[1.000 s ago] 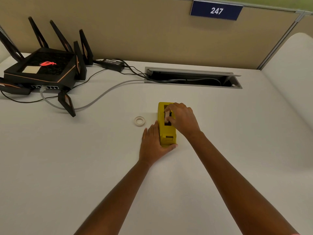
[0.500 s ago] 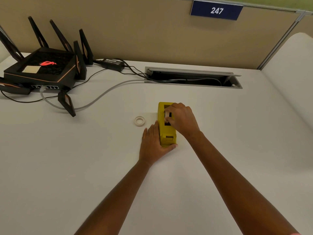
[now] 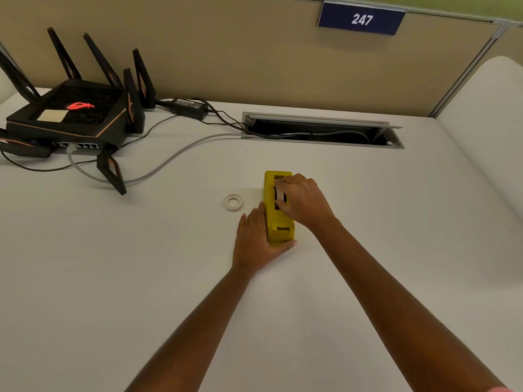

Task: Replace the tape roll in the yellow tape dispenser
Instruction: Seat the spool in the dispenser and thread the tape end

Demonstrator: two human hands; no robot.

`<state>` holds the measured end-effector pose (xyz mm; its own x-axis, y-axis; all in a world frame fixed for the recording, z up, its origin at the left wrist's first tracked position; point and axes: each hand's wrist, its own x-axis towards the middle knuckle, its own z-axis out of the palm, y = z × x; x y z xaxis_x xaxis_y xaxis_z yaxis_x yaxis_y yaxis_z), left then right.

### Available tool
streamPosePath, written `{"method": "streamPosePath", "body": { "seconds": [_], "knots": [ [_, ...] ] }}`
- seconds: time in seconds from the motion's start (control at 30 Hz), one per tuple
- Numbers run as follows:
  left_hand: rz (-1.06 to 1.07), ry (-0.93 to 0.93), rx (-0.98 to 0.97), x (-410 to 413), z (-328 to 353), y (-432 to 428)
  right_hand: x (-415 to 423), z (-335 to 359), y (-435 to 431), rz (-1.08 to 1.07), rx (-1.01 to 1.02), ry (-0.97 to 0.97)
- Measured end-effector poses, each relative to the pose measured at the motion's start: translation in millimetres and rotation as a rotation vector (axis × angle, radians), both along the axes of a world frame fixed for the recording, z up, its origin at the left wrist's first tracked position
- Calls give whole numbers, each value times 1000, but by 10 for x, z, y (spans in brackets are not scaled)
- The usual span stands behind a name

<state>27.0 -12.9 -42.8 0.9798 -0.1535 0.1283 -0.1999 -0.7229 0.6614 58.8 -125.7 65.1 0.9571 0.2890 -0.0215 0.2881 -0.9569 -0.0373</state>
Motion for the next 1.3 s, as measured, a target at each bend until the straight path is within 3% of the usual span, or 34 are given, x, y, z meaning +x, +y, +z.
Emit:
{"method": "streamPosePath", "body": {
  "seconds": [0.77, 1.3],
  "knots": [
    [7, -7, -7, -28, 14, -1, 15, 17, -1, 31, 14, 22],
    [3, 4, -22, -12, -1, 0, 52, -13, -13, 137, -147, 47]
  ]
}}
